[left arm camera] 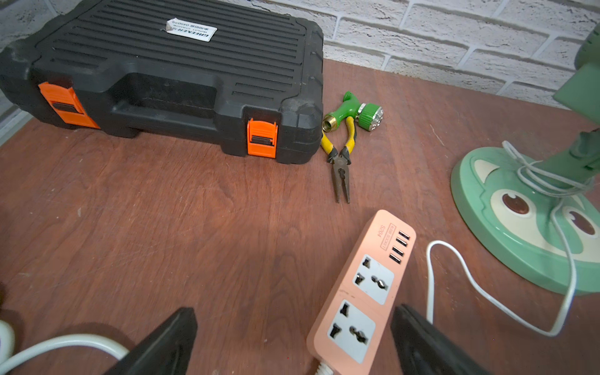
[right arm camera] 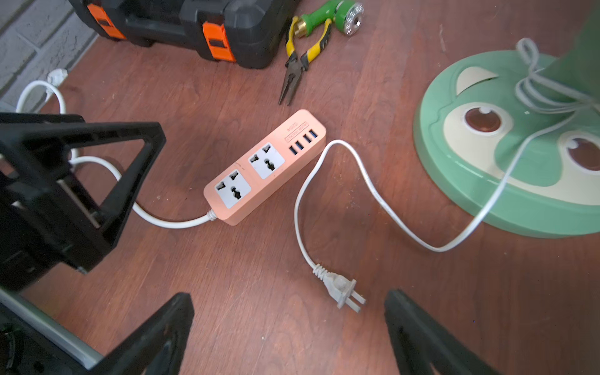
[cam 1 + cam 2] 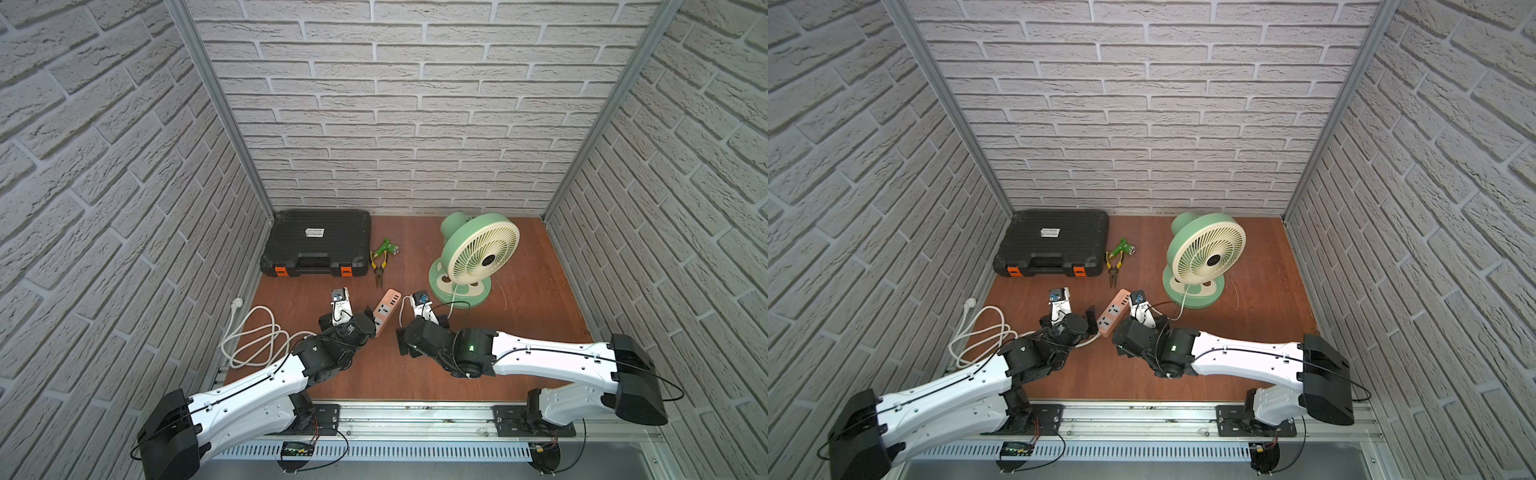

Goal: Plug the desk fan into the power strip
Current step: Pick up the plug from the center of the board.

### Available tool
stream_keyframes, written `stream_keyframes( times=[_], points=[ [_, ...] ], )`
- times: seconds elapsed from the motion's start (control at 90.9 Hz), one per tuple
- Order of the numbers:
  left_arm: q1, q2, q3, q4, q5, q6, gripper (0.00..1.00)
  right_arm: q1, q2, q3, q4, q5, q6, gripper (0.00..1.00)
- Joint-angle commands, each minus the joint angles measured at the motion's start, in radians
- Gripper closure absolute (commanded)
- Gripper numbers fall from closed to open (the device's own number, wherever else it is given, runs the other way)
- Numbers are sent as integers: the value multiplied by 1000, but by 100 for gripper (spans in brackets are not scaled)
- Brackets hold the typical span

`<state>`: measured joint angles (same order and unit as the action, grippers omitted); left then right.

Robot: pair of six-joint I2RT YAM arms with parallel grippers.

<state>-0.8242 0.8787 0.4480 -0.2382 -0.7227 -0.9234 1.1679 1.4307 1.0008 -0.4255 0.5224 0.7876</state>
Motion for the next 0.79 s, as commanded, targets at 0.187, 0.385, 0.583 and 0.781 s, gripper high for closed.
stream_keyframes(
  times=[0.187, 0.385, 0.583, 0.781],
  points=[
    [-1, -114, -111, 126, 19, -64, 2, -102, 174, 16, 105, -188, -10, 16],
    [-1, -116, -115, 138, 33, -53, 2, -127, 311, 53, 157, -217, -27, 23],
    [-1, -121, -122, 158, 28, -50, 2, -151, 381, 64, 192, -224, -54, 32],
    [-1, -109, -143, 209, 52, -40, 2, -171, 402, 44, 211, -225, -54, 40]
  ],
)
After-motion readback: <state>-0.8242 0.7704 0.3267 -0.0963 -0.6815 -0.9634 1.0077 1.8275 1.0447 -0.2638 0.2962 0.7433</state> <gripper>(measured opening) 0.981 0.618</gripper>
